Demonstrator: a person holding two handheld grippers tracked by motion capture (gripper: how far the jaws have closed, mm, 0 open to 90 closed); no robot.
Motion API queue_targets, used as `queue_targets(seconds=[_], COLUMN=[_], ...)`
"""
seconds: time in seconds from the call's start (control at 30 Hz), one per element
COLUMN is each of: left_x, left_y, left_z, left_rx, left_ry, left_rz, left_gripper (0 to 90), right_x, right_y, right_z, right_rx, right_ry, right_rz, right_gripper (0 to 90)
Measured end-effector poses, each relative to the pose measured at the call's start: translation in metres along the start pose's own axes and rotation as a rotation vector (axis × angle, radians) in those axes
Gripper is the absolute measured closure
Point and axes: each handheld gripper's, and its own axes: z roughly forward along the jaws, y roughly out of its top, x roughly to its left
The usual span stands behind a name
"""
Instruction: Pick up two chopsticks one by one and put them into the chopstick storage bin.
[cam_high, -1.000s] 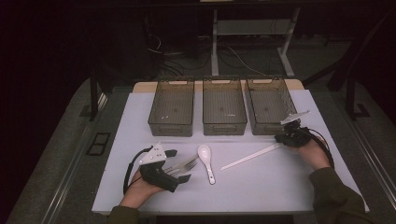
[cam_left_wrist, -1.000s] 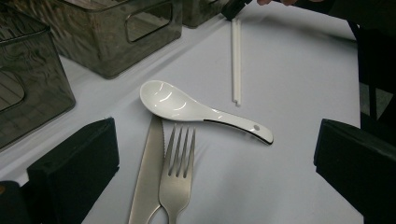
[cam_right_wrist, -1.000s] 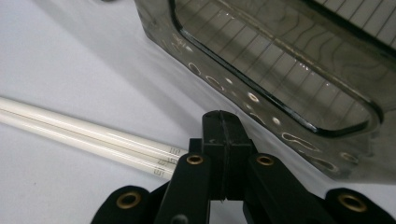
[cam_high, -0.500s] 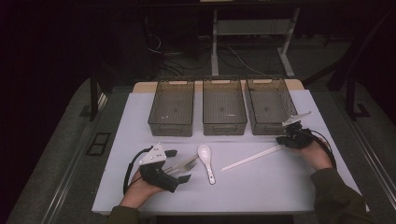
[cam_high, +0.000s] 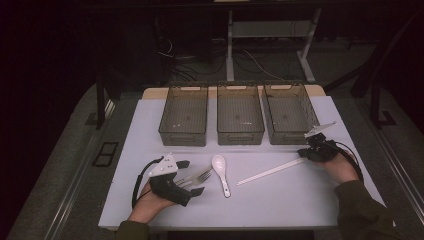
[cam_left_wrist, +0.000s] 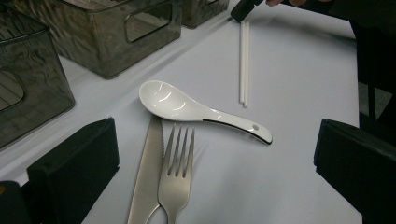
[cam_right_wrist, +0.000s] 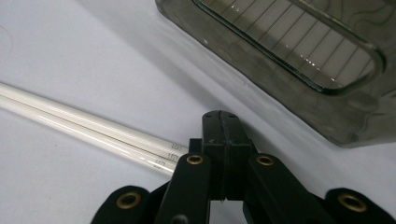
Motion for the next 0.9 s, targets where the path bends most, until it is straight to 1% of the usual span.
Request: queue_targets(seconds=[0.33, 0.57, 0.9], left_x=[0.0, 0.0, 0.0], left_y=[0.0, 0.0, 0.0], left_z=[0.0, 0.0, 0.0], left_rx=[0.001, 0.0, -0.002], left_ry=[-0.001, 0.0, -0.001], left_rz=[-0.002, -0.003, -0.003], left_gripper=[0.0, 0.0, 0.0], right_x=[0.001, 0.002, 0.005], right_y=[-0.005, -0.009, -0.013], right_z=[-0.004, -0.009, -0.01], right_rx=[0.004, 0.002, 0.009], right_ry=[0.005, 0.017, 0.023], right_rz=[0.002, 0.018, 0.009], right_gripper=[89.6, 89.6, 89.6])
